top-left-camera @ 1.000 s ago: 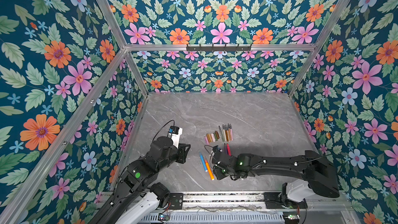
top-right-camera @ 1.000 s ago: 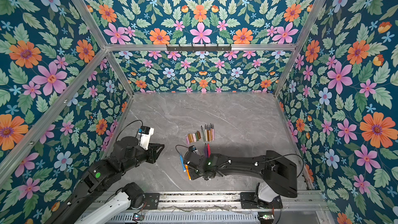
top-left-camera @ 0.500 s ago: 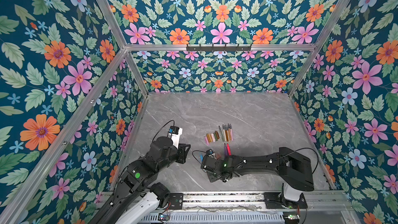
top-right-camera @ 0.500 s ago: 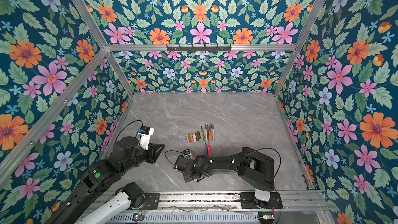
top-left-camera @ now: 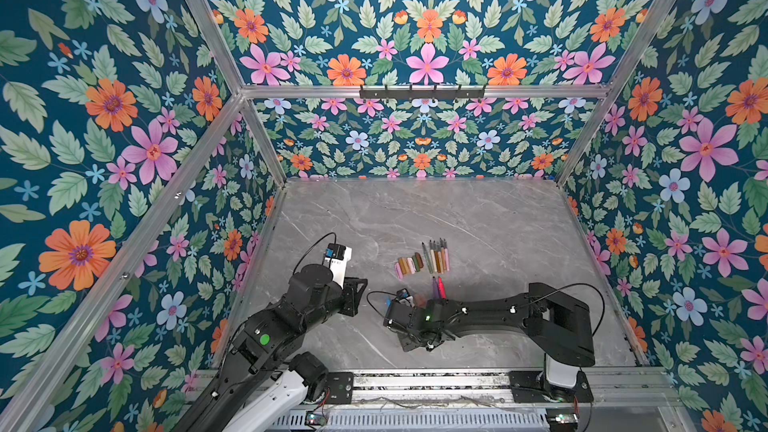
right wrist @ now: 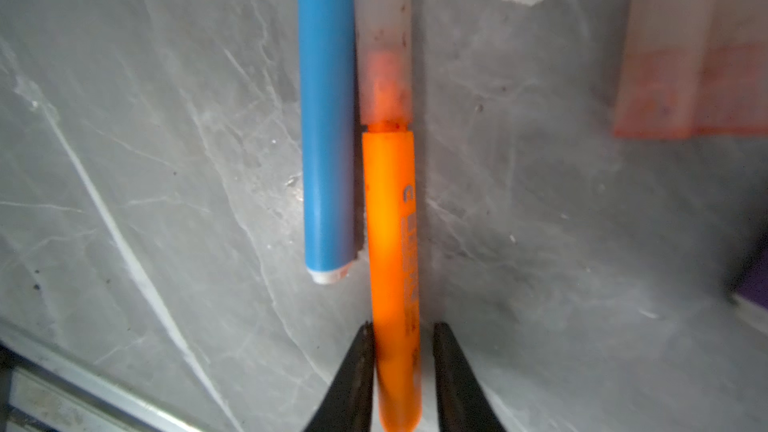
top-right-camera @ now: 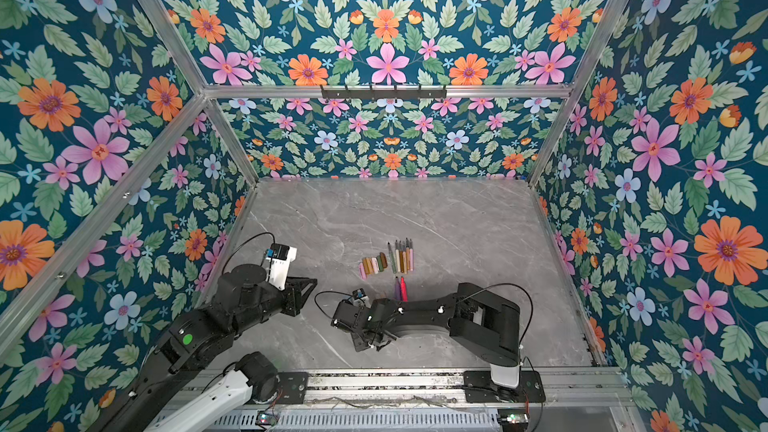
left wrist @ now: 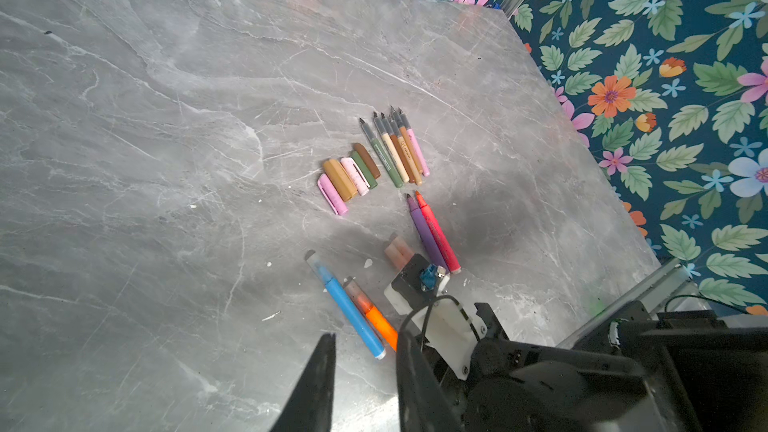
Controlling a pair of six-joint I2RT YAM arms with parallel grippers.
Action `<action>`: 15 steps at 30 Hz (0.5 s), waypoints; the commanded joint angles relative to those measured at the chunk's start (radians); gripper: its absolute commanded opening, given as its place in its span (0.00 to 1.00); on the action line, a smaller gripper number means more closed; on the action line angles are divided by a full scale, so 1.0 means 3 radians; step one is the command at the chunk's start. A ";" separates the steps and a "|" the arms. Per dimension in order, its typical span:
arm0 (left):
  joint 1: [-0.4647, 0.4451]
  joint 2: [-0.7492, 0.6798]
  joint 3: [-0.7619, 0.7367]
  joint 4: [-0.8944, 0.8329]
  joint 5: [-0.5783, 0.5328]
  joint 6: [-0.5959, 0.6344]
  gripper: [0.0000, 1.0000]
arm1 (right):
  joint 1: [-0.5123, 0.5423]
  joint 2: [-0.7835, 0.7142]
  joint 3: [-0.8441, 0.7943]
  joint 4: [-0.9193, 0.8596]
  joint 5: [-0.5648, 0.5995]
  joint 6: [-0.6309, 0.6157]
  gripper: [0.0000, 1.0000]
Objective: Open the pen caps
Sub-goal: 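Move the right gripper over the orange highlighter and close on its body, then raise the orange highlighter upright with the right gripper while the left gripper approaches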
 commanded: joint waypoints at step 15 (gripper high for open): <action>0.0003 0.0002 -0.0001 0.0045 -0.0005 0.0037 0.29 | -0.0008 -0.0495 -0.0065 -0.0101 0.0146 -0.0189 0.18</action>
